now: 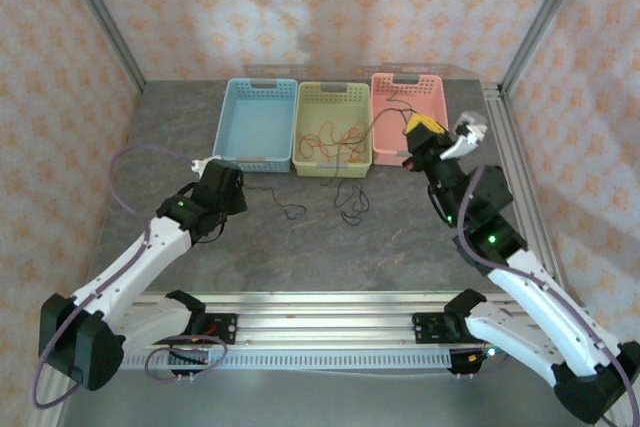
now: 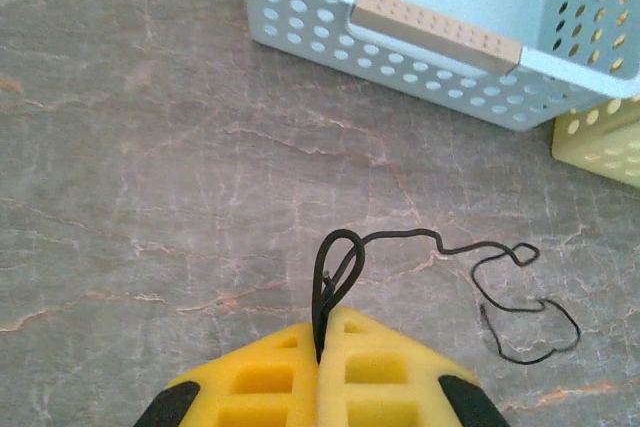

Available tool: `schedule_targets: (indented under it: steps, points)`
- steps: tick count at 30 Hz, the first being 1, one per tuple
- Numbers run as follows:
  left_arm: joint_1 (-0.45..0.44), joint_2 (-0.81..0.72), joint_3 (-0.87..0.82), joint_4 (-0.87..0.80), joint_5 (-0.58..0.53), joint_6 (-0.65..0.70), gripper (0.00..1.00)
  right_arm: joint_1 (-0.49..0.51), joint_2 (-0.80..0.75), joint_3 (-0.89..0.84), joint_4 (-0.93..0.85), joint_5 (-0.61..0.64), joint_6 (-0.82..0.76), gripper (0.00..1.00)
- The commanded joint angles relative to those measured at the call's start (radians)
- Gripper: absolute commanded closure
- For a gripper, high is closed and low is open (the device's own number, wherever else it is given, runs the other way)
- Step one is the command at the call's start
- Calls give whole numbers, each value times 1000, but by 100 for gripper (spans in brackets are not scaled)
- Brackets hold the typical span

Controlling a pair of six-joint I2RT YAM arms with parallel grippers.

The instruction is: Untangle the cables

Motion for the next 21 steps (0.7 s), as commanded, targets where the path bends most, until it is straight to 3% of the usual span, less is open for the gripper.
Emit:
schedule_targets:
  steps: [1, 12, 17, 21]
  points:
    - [6, -38, -23, -6, -84, -21, 100, -4, 114, 96, -25, -133, 45, 100]
    - [27, -110, -66, 10, -72, -30, 100, -2, 572, 445, 149, -173, 123, 100]
    - [37, -124, -77, 13, -62, -31, 100, 2, 762, 595, 163, -54, 133, 100]
    - [41, -122, -76, 13, -54, -30, 100, 8, 899, 694, 177, -40, 129, 100]
